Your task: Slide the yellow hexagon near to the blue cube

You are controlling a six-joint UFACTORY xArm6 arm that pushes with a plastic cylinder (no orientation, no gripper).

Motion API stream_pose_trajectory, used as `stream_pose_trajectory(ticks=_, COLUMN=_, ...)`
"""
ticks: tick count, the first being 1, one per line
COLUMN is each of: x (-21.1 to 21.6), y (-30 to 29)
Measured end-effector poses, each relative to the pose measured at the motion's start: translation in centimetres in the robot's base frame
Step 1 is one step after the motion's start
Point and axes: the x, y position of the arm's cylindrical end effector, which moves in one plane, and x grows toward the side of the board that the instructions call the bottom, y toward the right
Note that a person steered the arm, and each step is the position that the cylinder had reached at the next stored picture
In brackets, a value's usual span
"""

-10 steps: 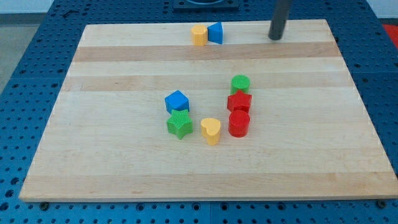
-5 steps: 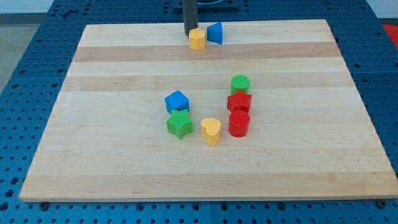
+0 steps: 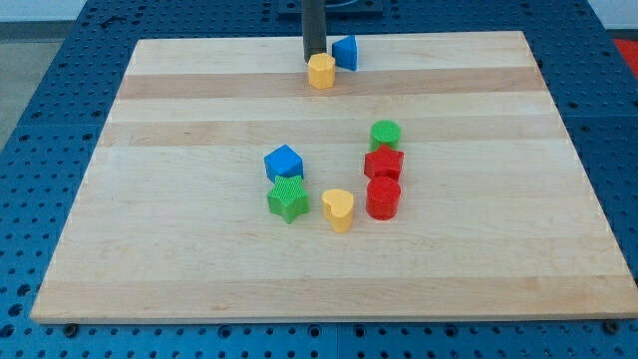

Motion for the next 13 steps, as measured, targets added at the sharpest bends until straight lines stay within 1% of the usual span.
stream_pose_trajectory(ticks=1, x=-0.7, y=2.2)
stream_pose_trajectory(ticks=2, x=-0.7, y=2.5)
stream_pose_trajectory(ticks=3, x=0.7, y=2.1)
stream_pose_trajectory(ticks=5, x=6.1, y=-2.1)
stream_pose_trajectory(ticks=6, x=6.6, y=-1.4)
stream_pose_trajectory(ticks=7, x=6.0, y=1.9)
stream_pose_trajectory(ticks=8, x=6.6, y=4.0)
stream_pose_trajectory(ticks=9, x=8.6, y=0.6)
stream_pose_trajectory(ticks=10, x=9.3, y=-1.7)
stream_pose_trajectory(ticks=13, x=10.4, y=-2.6)
